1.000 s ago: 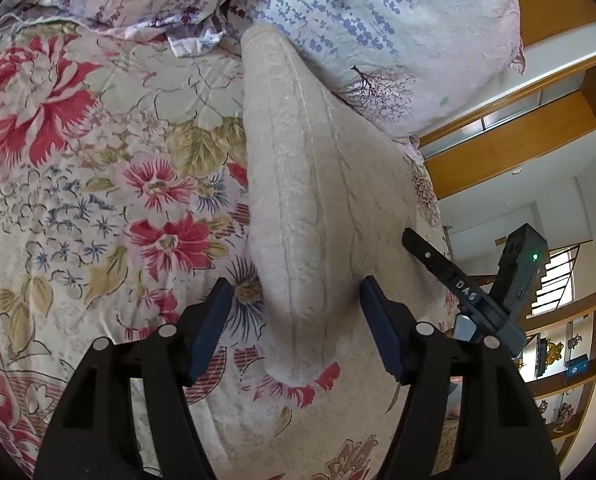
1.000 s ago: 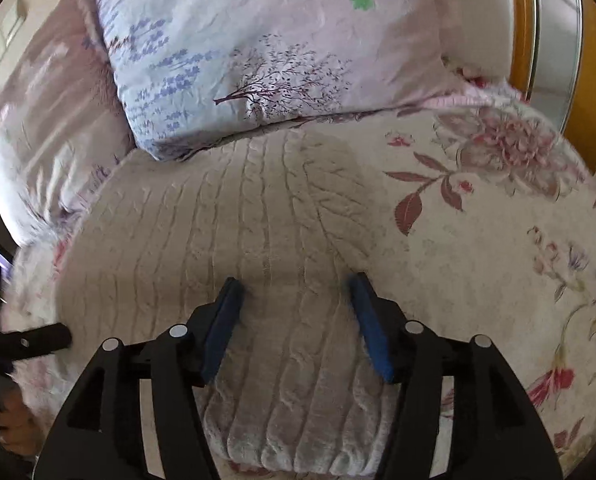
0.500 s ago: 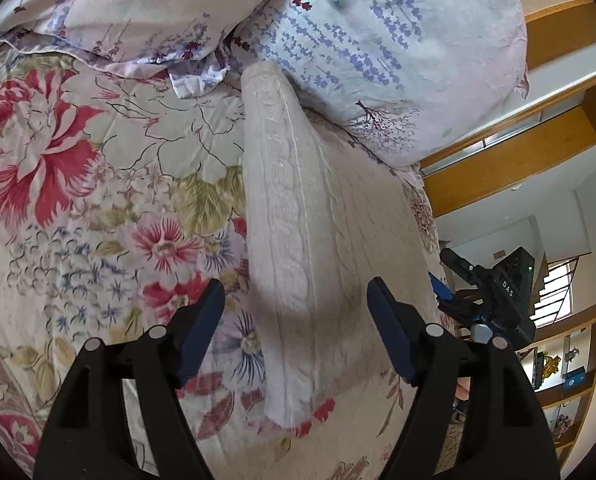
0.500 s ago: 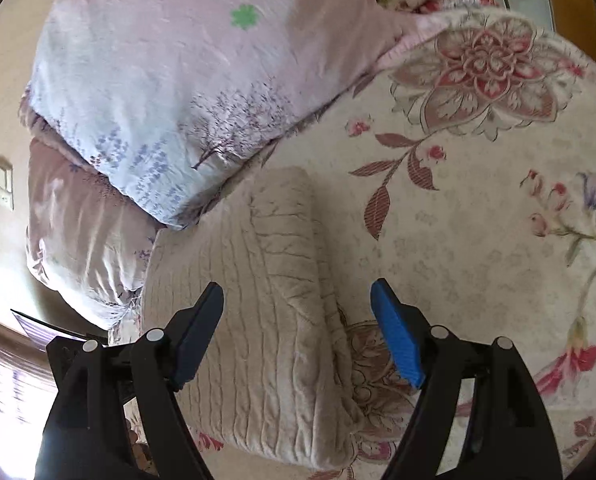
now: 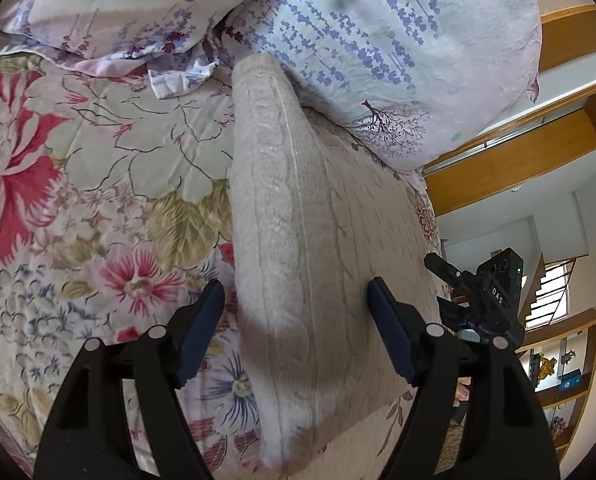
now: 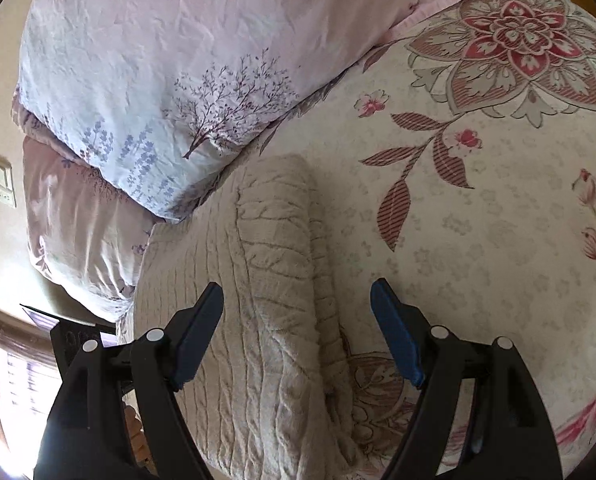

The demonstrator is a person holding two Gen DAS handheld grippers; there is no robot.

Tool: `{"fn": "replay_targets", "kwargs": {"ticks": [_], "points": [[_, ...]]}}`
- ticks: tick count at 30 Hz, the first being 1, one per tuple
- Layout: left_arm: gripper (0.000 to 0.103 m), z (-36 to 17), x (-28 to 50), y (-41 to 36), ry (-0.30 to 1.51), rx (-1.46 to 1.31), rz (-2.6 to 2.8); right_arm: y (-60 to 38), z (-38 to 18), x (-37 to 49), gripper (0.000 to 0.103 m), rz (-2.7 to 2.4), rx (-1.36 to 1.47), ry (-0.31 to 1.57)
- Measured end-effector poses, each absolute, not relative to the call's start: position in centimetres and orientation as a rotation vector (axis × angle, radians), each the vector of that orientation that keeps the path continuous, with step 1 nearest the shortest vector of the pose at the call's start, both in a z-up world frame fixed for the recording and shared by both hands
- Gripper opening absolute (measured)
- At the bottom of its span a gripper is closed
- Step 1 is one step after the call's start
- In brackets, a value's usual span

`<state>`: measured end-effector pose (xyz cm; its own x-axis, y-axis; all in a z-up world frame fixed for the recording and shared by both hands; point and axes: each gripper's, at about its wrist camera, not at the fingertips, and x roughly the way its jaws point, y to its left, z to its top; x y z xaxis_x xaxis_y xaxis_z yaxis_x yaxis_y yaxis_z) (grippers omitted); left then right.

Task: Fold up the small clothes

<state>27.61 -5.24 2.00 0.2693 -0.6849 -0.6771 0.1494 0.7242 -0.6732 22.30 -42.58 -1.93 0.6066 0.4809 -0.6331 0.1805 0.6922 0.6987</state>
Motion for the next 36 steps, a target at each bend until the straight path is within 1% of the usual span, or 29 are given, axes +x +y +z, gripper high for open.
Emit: {"fn": "replay_targets", "kwargs": {"ticks": [9, 10, 13, 15, 17, 19, 20, 22, 25, 28, 32, 36], "points": [[0.074, 1.3, 28.3, -7.0, 1.174, -0.531, -0.619, -41.3, -1.7, 23.1, 0.077, 0.258, 0.769, 0.932], [0.074, 1.3, 28.5, -7.3, 1.176, -0.532, -0.622, -41.1, -1.7, 23.2, 0.072, 0.274, 0.765, 0.933], [0.073, 1.1, 29.0, -8.0, 1.177, -0.537, -0.634, -40.6, -1.9, 23.3, 0.065, 0.295, 0.753, 0.943], [0.07, 0.9, 29.2, -8.7, 1.179, -0.541, -0.64, -40.4, -2.1, 23.3, 0.061, 0.312, 0.749, 0.946], [0.067, 0.7, 29.4, -9.1, 1.177, -0.547, -0.641, -40.5, -2.5, 23.2, 0.055, 0.33, 0.773, 0.94], [0.06, 0.5, 29.5, -9.5, 1.18, -0.558, -0.646, -40.6, -2.8, 23.0, 0.043, 0.339, 0.791, 0.932], [0.059, 0.5, 29.5, -9.7, 1.178, -0.561, -0.646, -40.5, -2.8, 22.9, 0.04, 0.35, 0.8, 0.923], [0.051, 0.6, 29.5, -9.7, 1.171, -0.554, -0.648, -40.4, -2.8, 22.6, 0.034, 0.361, 0.816, 0.912], [0.044, 1.1, 29.0, -9.7, 1.159, -0.542, -0.649, -39.8, -1.9, 22.1, 0.032, 0.353, 0.798, 0.904], [0.041, 1.8, 28.4, -9.5, 1.14, -0.52, -0.659, -39.2, -0.8, 21.4, 0.031, 0.369, 0.798, 0.874], [0.039, 2.9, 27.1, -8.3, 1.123, -0.48, -0.688, -37.4, 0.6, 19.9, 0.03, 0.405, 0.791, 0.84], [0.039, 4.4, 25.4, -5.0, 1.087, -0.453, -0.696, -34.4, 1.5, 19.3, 0.03, 0.463, 0.776, 0.822]]}}
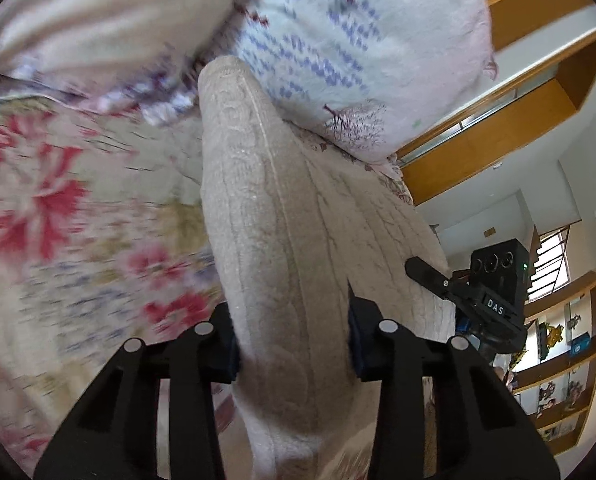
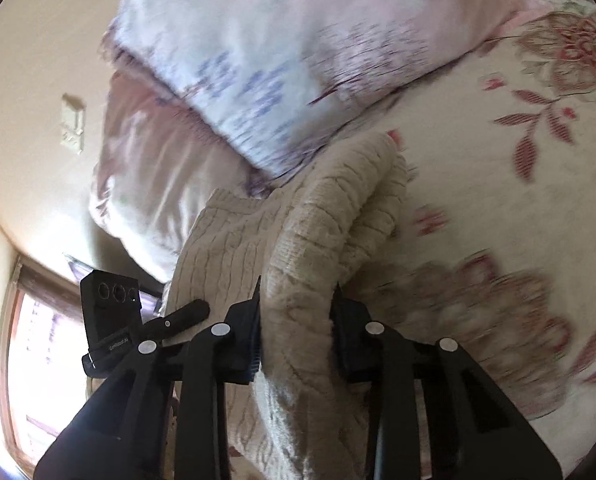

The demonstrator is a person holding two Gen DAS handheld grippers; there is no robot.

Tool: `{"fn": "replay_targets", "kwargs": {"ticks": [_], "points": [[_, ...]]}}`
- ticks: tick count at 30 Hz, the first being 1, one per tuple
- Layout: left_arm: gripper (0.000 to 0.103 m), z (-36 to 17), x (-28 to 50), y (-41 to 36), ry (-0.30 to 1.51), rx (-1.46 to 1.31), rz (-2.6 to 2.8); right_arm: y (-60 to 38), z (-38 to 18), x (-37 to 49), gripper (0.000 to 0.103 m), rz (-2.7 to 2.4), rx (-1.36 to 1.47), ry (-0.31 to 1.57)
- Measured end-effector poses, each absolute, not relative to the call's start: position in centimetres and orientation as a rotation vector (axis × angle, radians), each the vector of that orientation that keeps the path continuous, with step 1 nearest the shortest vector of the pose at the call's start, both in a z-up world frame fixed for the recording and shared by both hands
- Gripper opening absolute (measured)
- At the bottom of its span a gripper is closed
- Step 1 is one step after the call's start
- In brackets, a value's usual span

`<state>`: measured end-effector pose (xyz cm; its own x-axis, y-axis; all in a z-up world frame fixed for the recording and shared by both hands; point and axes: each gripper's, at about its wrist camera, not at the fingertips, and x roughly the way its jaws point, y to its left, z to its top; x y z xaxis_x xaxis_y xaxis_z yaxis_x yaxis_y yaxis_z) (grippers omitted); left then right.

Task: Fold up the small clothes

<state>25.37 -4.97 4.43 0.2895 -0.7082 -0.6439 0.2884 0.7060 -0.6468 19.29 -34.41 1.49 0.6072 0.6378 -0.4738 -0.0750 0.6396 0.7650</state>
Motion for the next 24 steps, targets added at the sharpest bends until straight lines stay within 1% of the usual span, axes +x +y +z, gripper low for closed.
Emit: {"fn": "replay_targets", "kwargs": {"ticks": [4, 6, 8, 9, 10, 11, 13, 15, 20, 21, 23, 24], "points": [[0.04, 6.1, 23.8, 0.1, 1.02, -0.433, -0.659, -29.0, 3.1, 19.6, 0.029, 0.528, 0.673, 0.775], [0.041, 6.0, 23.6, 2.4, 1.006, -0.442, -0.631, -26.5, 3.3, 20.0, 0.029, 0.536, 0.615, 0.758], [0.044, 4.8, 24.1, 4.7, 1.023, -0.474, -0.572, -24.2, 2.3, 21.1, 0.03, 0.53, 0.562, 0.805], [0.046, 3.9, 24.5, 5.7, 1.044, -0.48, -0.532, -22.9, 1.1, 22.2, 0.031, 0.524, 0.541, 0.874], [0.051, 2.6, 24.9, 6.8, 1.078, -0.484, -0.461, -22.0, 0.0, 22.9, 0.039, 0.492, 0.514, 0.936], [0.053, 1.6, 25.2, 7.8, 1.101, -0.517, -0.435, -21.6, -0.7, 23.3, 0.043, 0.465, 0.501, 0.95], [0.056, 0.5, 25.3, 9.0, 1.1, -0.624, -0.478, -21.9, -0.7, 23.4, 0.045, 0.47, 0.529, 0.953], [0.058, 1.0, 24.9, 9.1, 1.071, -0.582, -0.462, -23.0, -0.3, 23.5, 0.046, 0.476, 0.585, 0.953], [0.062, 1.7, 24.3, 8.7, 1.05, -0.495, -0.442, -25.6, 0.6, 23.8, 0.046, 0.417, 0.659, 0.883], [0.064, 1.6, 24.4, 8.6, 1.053, -0.492, -0.436, -25.5, 0.7, 24.2, 0.045, 0.419, 0.657, 0.873], [0.067, 1.4, 24.6, 8.3, 1.055, -0.497, -0.432, -25.0, 0.9, 24.9, 0.031, 0.422, 0.63, 0.862], [0.068, 1.4, 24.5, 8.6, 1.058, -0.503, -0.431, -24.9, 1.3, 24.7, 0.013, 0.417, 0.608, 0.845]]}}
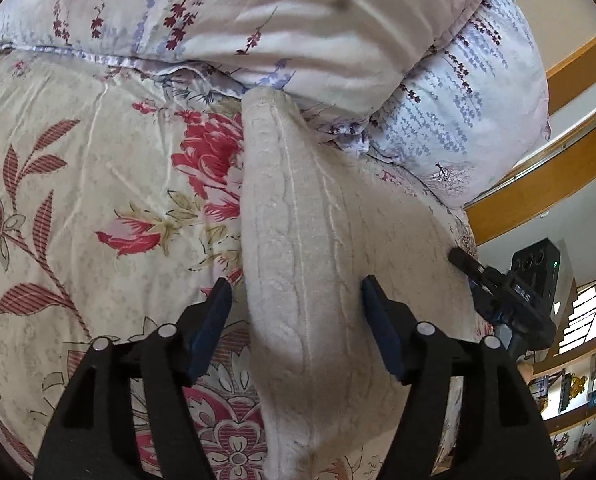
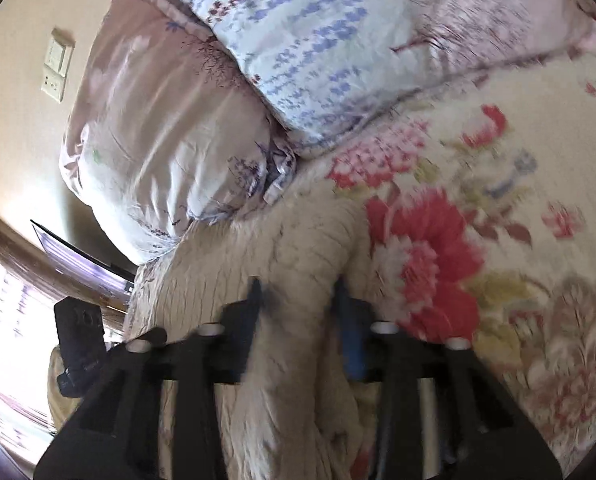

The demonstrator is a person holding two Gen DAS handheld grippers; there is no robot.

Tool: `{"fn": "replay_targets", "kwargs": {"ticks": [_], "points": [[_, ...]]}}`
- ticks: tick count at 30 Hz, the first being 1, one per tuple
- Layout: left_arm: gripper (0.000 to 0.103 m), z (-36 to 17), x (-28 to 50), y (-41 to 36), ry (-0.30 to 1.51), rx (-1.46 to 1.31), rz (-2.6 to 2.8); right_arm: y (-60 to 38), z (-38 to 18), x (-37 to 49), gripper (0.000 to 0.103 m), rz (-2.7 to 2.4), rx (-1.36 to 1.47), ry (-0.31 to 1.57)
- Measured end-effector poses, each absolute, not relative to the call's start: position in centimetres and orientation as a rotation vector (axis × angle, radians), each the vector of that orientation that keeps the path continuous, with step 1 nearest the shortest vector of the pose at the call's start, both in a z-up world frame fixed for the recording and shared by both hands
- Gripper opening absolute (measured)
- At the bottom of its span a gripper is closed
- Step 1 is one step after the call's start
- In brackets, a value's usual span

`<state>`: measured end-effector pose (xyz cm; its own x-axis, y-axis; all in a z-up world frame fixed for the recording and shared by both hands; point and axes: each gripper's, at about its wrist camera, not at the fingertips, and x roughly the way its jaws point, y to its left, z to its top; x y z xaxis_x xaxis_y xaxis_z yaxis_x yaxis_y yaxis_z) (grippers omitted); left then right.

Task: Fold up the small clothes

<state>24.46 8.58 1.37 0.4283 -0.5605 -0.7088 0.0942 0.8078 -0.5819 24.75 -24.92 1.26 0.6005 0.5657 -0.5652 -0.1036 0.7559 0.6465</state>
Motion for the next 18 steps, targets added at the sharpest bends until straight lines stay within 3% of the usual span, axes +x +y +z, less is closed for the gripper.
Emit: {"fn": "replay_targets", "kwargs": {"ticks": [4, 11, 16, 18], "points": [[0.072, 1.4, 24.4, 8.8, 1.058, -0.502, -0.422, -23.8, 3.5, 24.9, 0.009, 0.333, 0.456, 0.721], [0.072, 2.1, 23.9, 8.0, 1.038, -0.437, -0.409, -23.9, 0.8, 26.7, 0.01, 0.219, 0.412, 0.879], [0.071, 3.7, 21.4, 8.7, 0.985, -0.377, -0.401, -24.6, 3.2, 23.2, 0.035, 0.241, 0.385, 0.812], [0.071, 4.0, 20.4, 8.9, 0.968, -0.347, -0.392, -24.7, 4.3, 20.2, 0.035, 0.281, 0.349, 0.738]]}}
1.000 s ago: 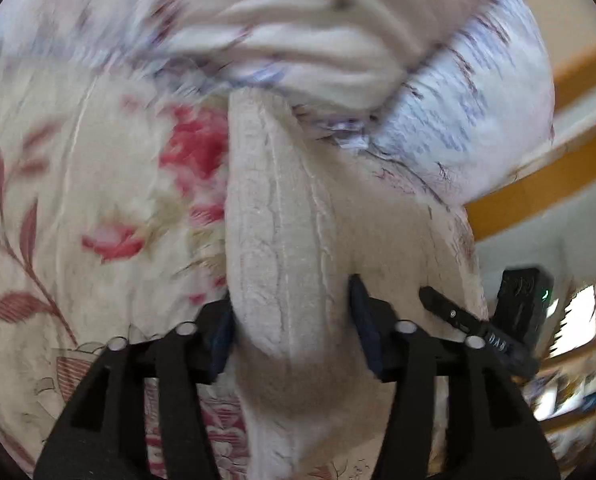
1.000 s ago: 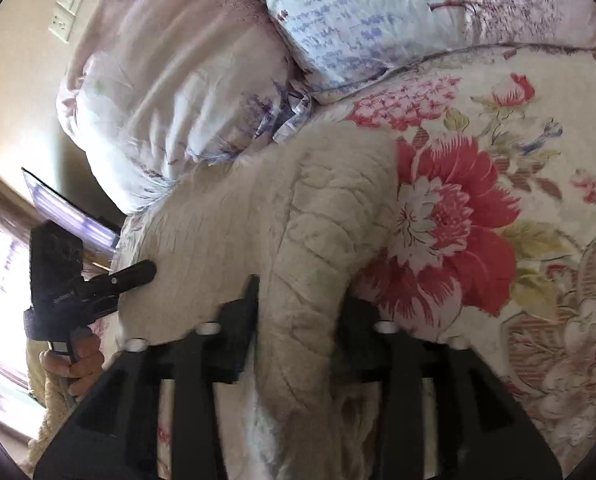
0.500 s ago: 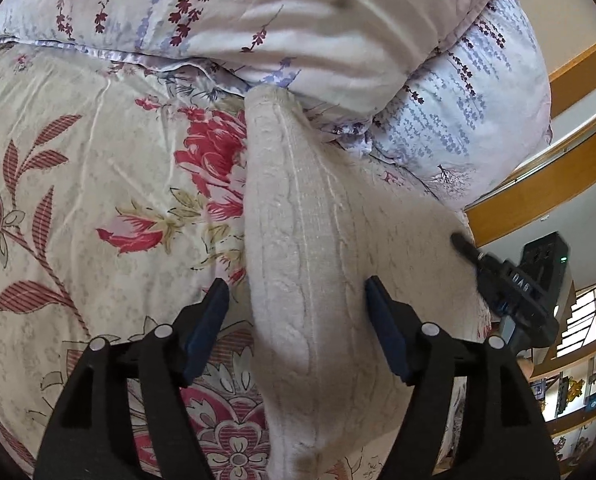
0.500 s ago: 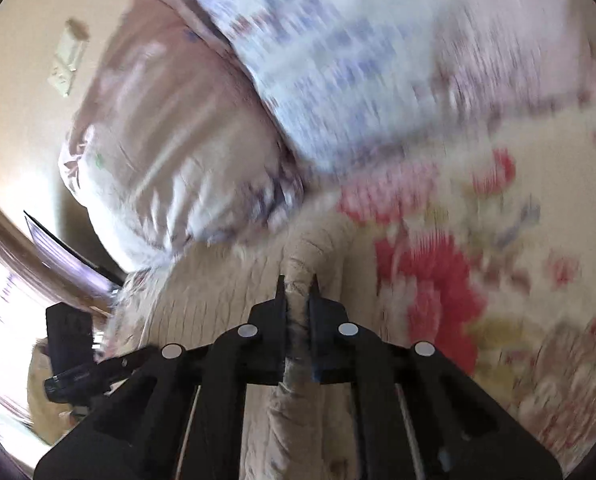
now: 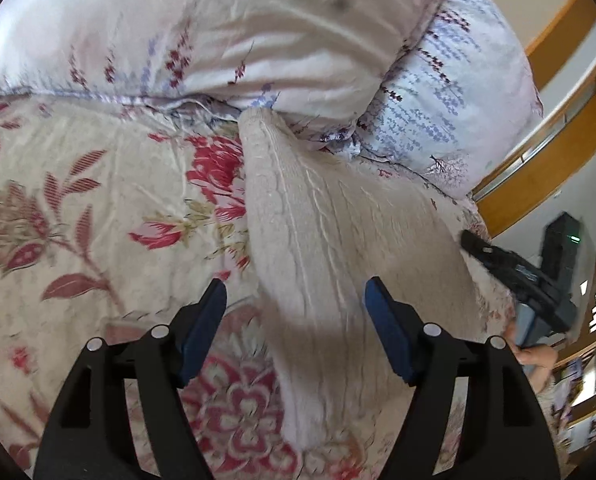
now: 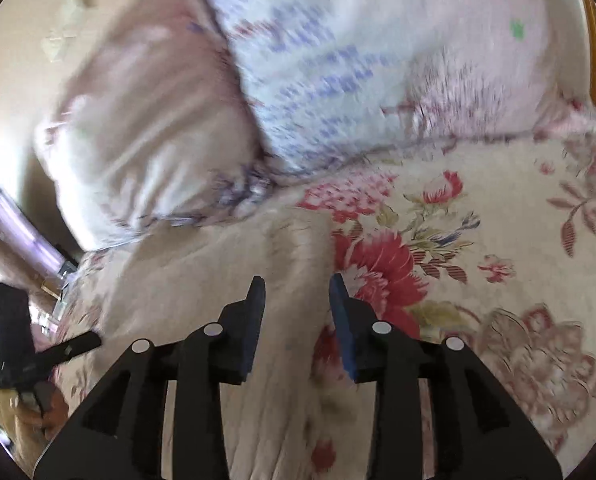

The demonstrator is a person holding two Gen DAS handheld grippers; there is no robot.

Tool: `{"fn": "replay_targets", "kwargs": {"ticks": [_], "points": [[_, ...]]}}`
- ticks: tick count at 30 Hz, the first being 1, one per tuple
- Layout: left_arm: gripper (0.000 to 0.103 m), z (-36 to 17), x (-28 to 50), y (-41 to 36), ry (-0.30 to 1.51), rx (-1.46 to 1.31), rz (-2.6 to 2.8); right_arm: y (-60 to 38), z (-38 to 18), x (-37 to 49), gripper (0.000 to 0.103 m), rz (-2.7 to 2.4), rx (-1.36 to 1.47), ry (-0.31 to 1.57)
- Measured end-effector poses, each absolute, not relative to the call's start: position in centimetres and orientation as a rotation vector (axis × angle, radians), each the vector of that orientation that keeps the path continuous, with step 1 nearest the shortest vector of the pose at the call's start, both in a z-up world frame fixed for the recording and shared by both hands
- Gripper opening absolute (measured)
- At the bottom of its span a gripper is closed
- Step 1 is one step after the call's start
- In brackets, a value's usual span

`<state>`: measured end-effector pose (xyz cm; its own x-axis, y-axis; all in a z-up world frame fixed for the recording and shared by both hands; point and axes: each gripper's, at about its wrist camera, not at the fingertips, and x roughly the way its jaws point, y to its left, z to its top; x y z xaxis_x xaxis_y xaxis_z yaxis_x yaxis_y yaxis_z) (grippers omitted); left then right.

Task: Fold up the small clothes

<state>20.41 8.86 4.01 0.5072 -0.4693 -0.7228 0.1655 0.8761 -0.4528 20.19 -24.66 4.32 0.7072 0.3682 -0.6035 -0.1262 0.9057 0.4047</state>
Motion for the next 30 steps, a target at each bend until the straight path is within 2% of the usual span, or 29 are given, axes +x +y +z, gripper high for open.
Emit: {"fn": "replay_targets", "kwargs": {"ticks": [4, 9, 14, 17, 18, 20, 21, 22, 24, 28, 30], "points": [[0.071, 3.9, 18.8, 8.7, 0.97, -0.283, -0.376, -22.9, 5.0, 16.4, 0.035, 0.423, 0.295, 0.69], [0.074, 2.7, 18.6, 7.6, 0.981, -0.186, -0.319, -19.6, 2.2, 16.8, 0.035, 0.345, 0.117, 0.843], [0.083, 2.1, 19.2, 6.4, 0.948, -0.128, -0.246, -20.6, 1.7, 18.3, 0.035, 0.292, 0.278, 0.836], [0.083, 2.8, 18.0, 6.1, 0.903, -0.087, -0.216, -21.0, 2.2, 17.5, 0.035, 0.271, 0.341, 0.801], [0.083, 3.1, 17.3, 6.1, 0.884, -0.077, -0.214, -21.2, 2.4, 16.6, 0.038, 0.26, 0.34, 0.777], [0.084, 3.7, 15.8, 6.5, 0.842, -0.053, -0.193, -21.2, 2.9, 14.9, 0.056, 0.217, 0.319, 0.712], [0.088, 3.8, 15.3, 6.6, 0.829, -0.05, -0.184, -21.3, 3.2, 14.0, 0.077, 0.191, 0.307, 0.686], [0.093, 4.0, 14.5, 6.9, 0.812, -0.052, -0.168, -21.3, 3.3, 13.8, 0.085, 0.154, 0.292, 0.66], [0.096, 4.3, 13.3, 7.5, 0.784, -0.07, -0.141, -21.3, 3.7, 12.4, 0.085, 0.108, 0.255, 0.606], [0.101, 4.0, 11.5, 8.1, 0.781, -0.106, -0.107, -21.3, 3.9, 11.0, 0.102, 0.051, 0.213, 0.579], [0.101, 3.9, 11.0, 7.9, 0.788, -0.088, -0.085, -20.7, 4.0, 10.0, 0.102, -0.004, 0.159, 0.549]]}}
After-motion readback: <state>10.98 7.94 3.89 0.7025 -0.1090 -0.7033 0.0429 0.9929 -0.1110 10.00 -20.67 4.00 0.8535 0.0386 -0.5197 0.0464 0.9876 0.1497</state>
